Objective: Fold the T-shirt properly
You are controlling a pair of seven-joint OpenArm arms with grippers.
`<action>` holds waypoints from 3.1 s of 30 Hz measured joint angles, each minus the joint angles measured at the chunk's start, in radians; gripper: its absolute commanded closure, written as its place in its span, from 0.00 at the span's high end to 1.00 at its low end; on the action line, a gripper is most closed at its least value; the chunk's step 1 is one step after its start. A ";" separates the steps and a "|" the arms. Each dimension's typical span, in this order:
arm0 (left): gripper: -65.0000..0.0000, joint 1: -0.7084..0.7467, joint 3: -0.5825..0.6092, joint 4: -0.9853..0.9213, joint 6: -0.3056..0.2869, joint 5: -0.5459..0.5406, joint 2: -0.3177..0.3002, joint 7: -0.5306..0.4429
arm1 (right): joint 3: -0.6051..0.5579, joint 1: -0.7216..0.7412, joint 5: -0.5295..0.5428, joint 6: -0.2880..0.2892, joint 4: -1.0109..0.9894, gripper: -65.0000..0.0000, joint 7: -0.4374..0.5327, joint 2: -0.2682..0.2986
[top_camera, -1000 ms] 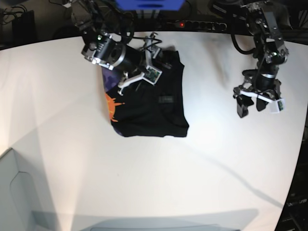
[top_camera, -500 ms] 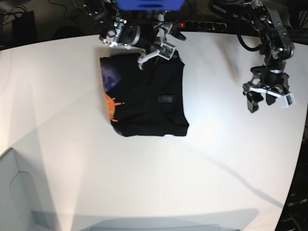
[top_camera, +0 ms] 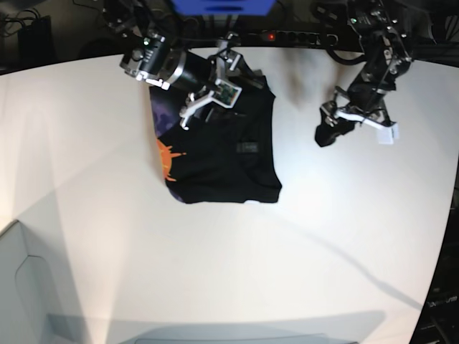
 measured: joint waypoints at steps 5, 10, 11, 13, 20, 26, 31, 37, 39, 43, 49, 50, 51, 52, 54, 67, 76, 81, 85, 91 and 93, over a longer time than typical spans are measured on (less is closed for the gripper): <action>0.67 -0.011 0.139 -0.001 0.003 -0.003 0.010 -0.019 | 0.102 0.000 0.000 0.000 -0.001 0.59 0.001 -0.005; 0.67 -0.012 0.239 -0.001 0.004 0.018 0.010 -0.018 | 0.142 0.000 0.001 0.000 -0.001 0.59 0.000 -0.005; 0.67 -0.015 0.253 -0.001 0.004 0.049 0.010 -0.019 | 0.146 0.001 0.000 0.000 -0.001 0.59 0.000 -0.005; 0.67 -0.035 0.290 -0.016 0.007 0.102 0.009 -0.020 | 0.146 0.000 0.000 0.000 -0.001 0.59 -0.003 -0.005; 0.67 -0.053 0.315 -0.043 0.007 0.208 0.036 -0.022 | 0.146 -0.006 0.002 0.000 -0.005 0.59 -0.007 -0.004; 0.67 -0.059 0.317 -0.126 0.007 0.213 0.041 -0.025 | 0.171 -0.007 0.003 0.000 -0.005 0.59 -0.007 -0.007; 0.67 -0.104 0.322 -0.228 -0.006 0.188 0.041 -0.046 | 0.275 -0.005 0.003 0.000 -0.005 0.59 -0.004 -0.044; 0.57 -0.145 0.325 -0.281 -0.012 0.175 0.060 -0.055 | 0.370 -0.002 0.000 0.000 -0.005 0.59 -0.007 -0.060; 0.40 -0.159 0.324 -0.299 -0.012 0.187 0.059 -0.052 | 0.398 -0.002 0.003 0.000 -0.005 0.59 -0.006 -0.065; 0.00 -0.190 0.325 -0.356 -0.013 0.177 0.056 -0.043 | 0.489 0.004 0.002 0.000 -0.005 0.59 -0.008 -0.098; 0.00 -0.337 0.471 -0.495 -0.031 0.138 -0.055 -0.040 | 0.659 0.045 0.001 0.000 -0.005 0.59 -0.010 -0.162; 0.00 -0.371 0.532 -0.516 -0.032 0.142 -0.092 -0.053 | 0.687 0.053 0.002 0.000 -0.005 0.59 -0.008 -0.174; 0.00 -0.409 0.606 -0.533 -0.030 0.146 -0.120 -0.054 | 0.716 0.059 0.003 -0.001 -0.005 0.59 -0.006 -0.185; 0.00 -0.451 0.687 -0.546 -0.027 0.156 -0.152 -0.065 | 0.747 0.068 0.001 -0.001 -0.005 0.59 -0.010 -0.200; 0.00 -0.553 0.872 -0.578 -0.022 0.174 -0.200 -0.074 | 0.811 0.087 0.002 -0.001 -0.005 0.59 -0.006 -0.225; 0.00 -1.079 1.706 -0.802 -0.008 0.208 -0.156 -0.298 | 1.004 0.108 0.002 0.000 -0.005 0.59 -0.007 -0.284; 0.09 -1.221 1.918 -0.930 -0.009 0.211 -0.023 -0.489 | 1.101 0.094 -0.001 0.000 -0.005 0.59 -0.008 -0.311; 0.39 -1.255 1.944 -0.934 -0.008 0.303 0.029 -0.495 | 1.114 0.092 -0.001 0.000 -0.005 0.59 -0.010 -0.311; 0.49 -1.248 1.891 -0.924 -0.016 0.415 0.026 -0.492 | 1.114 0.080 -0.002 0.000 -0.005 0.59 -0.008 -0.311; 0.49 -1.248 1.690 -0.826 -0.011 0.529 0.013 -0.435 | 1.112 0.084 0.003 0.000 -0.005 0.59 -0.007 -0.311; 0.49 -1.223 1.600 -0.731 -0.015 0.536 -0.018 -0.381 | 1.110 0.086 0.002 0.000 -0.005 0.58 -0.010 -0.311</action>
